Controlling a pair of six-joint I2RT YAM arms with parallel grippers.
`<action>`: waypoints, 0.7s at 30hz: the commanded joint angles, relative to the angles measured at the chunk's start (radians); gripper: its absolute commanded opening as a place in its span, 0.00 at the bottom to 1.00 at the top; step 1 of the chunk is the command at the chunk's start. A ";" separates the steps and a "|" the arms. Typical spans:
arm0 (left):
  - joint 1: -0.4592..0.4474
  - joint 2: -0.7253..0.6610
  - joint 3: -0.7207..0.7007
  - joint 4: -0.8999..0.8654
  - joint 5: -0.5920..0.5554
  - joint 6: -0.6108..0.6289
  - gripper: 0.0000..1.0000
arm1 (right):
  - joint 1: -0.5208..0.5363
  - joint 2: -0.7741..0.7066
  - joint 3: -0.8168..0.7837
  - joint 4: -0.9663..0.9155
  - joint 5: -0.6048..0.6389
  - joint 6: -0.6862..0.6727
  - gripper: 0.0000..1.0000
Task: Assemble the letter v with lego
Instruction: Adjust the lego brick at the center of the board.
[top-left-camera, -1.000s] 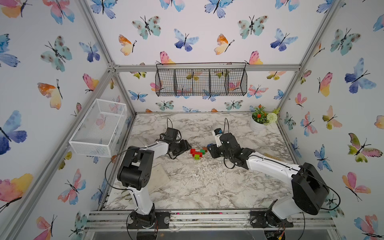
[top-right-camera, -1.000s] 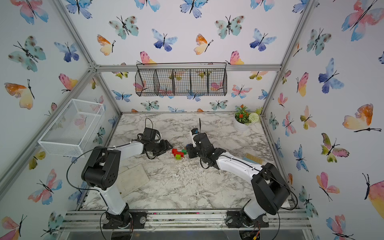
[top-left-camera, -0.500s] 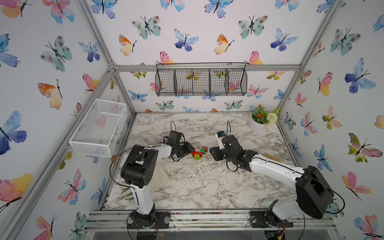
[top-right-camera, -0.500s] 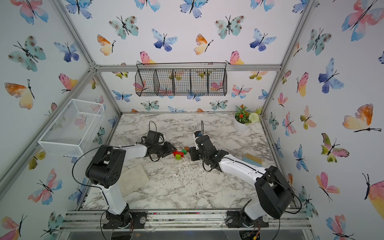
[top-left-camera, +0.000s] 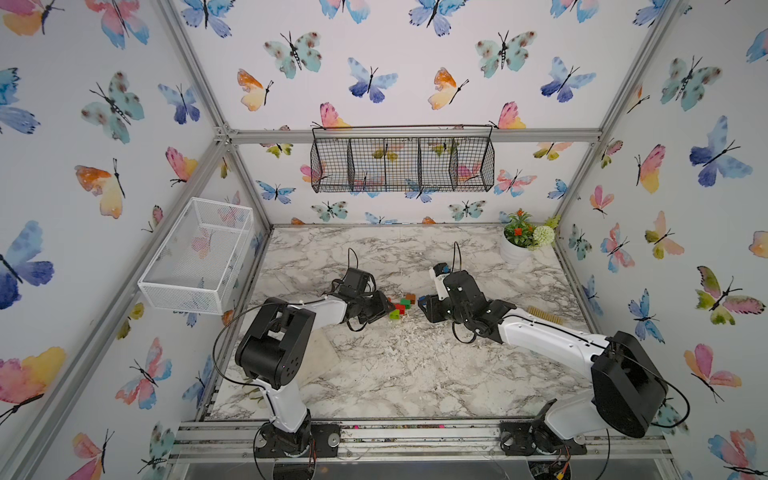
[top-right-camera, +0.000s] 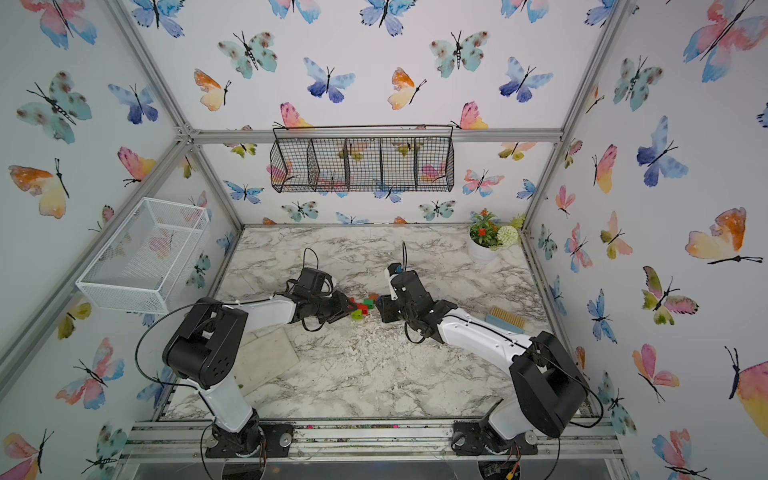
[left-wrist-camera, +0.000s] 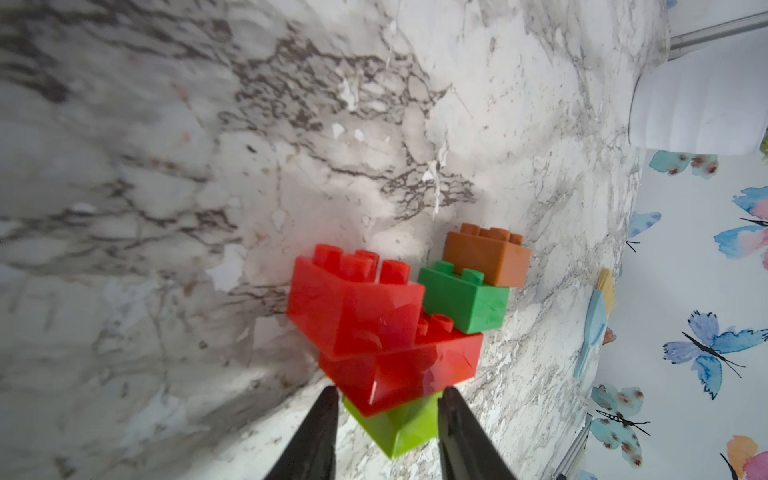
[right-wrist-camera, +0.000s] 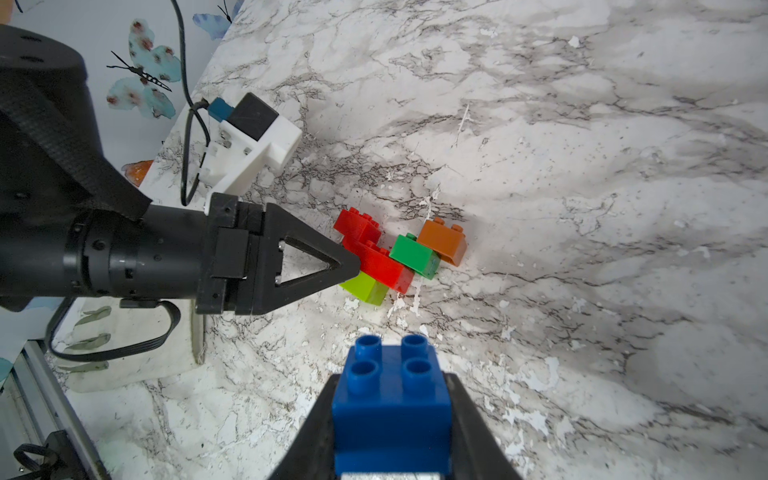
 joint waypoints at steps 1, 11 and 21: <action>-0.022 -0.023 0.017 -0.004 0.016 -0.014 0.42 | -0.002 0.002 0.009 -0.017 -0.013 0.006 0.22; -0.079 -0.010 0.027 0.014 0.015 -0.049 0.42 | -0.002 -0.004 -0.008 -0.020 -0.003 -0.001 0.21; -0.034 -0.199 -0.038 -0.062 -0.004 -0.023 0.56 | -0.002 0.061 0.070 -0.051 -0.023 0.042 0.20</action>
